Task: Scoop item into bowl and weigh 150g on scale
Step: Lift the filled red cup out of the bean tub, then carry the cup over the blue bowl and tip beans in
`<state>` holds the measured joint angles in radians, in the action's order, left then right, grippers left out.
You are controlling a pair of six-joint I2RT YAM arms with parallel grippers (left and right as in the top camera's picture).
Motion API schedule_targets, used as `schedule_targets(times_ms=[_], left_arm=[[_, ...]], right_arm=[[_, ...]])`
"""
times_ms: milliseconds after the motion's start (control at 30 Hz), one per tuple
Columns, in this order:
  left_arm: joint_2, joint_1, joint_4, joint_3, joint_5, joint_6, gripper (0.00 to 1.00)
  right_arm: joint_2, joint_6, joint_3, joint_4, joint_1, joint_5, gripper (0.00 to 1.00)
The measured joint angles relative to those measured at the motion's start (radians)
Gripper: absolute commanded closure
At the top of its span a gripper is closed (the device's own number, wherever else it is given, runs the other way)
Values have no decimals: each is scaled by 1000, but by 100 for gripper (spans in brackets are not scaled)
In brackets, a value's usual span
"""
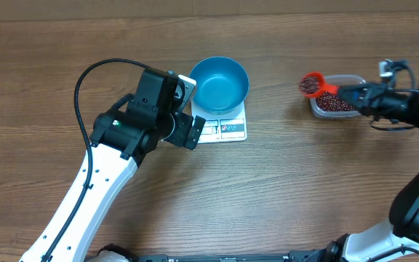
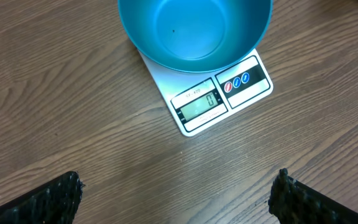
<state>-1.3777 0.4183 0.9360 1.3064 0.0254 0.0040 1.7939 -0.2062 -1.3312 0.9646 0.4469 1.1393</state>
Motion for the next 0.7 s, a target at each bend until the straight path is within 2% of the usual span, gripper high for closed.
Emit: schedule_targets(times_ms=[367,700], left_arm=[[0,0,0,0,0,0,1],[0,0,0,0,0,0,1]], right_arm=[[0,23,-69,-6,-248,8,96],[0,64,-172,-79,-394,-39,96]])
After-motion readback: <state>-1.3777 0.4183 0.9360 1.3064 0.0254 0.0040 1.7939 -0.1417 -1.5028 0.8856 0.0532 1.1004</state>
